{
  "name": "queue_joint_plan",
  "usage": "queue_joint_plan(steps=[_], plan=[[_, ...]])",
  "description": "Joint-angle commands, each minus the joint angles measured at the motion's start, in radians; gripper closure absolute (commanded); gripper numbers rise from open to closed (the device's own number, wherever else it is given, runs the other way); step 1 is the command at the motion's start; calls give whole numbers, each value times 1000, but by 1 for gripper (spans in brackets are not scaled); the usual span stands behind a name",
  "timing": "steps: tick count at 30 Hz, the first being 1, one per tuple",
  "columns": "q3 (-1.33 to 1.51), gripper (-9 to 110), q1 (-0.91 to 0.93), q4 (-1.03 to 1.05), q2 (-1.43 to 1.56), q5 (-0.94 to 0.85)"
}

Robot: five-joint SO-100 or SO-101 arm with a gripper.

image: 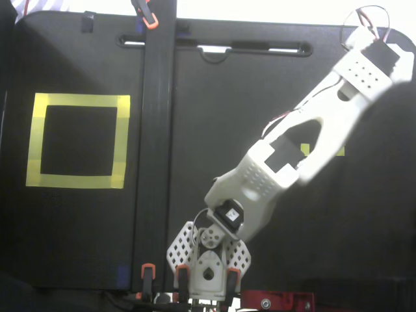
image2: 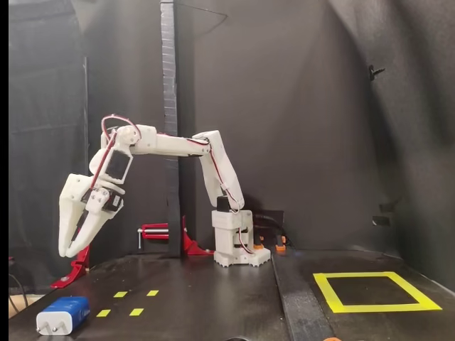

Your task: Grasp the block and place it in the designated area.

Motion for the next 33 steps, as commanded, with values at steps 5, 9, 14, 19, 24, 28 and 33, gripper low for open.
queue_joint_plan(steps=[5, 9, 14, 19, 24, 28, 33], plan=[[-44, 67, 18, -18, 66, -44], [-44, 59, 21, -48, 58, -44], [-44, 57, 28, -78, 40, -41], [-44, 57, 31, -80, 29, -38], [-44, 57, 34, -98, 5, -38], [-44, 57, 32, -127, -44, -35], [-44, 57, 32, -164, -106, -35]])
